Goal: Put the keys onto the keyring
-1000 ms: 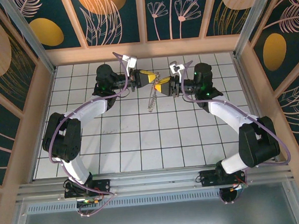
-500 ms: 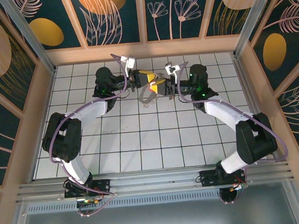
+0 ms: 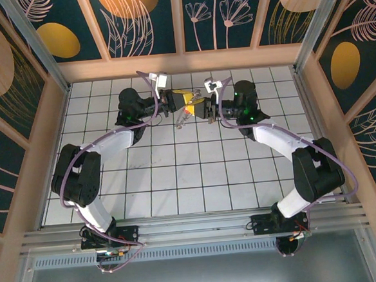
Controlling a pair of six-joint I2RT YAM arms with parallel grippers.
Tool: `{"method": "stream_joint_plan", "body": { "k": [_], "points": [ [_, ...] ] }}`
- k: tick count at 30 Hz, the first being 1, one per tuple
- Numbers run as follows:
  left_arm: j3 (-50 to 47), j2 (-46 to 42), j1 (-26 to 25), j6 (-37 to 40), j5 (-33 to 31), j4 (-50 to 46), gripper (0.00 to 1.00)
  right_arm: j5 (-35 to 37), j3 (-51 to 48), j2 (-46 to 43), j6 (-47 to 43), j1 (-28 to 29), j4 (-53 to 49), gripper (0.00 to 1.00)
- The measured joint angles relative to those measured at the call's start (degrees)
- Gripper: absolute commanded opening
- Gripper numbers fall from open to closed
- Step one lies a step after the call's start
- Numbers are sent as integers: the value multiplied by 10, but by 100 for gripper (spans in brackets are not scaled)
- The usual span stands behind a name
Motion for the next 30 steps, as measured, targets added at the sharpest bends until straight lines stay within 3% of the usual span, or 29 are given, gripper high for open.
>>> {"method": "stream_joint_plan", "body": {
  "k": [12, 30],
  "points": [
    [-46, -4, -11, -83, -70, 106, 0, 21, -36, -14, 73, -4, 88, 0],
    [-46, 2, -15, -94, -89, 132, 0, 36, -5, 0, 63, 15, 59, 0]
  ]
}}
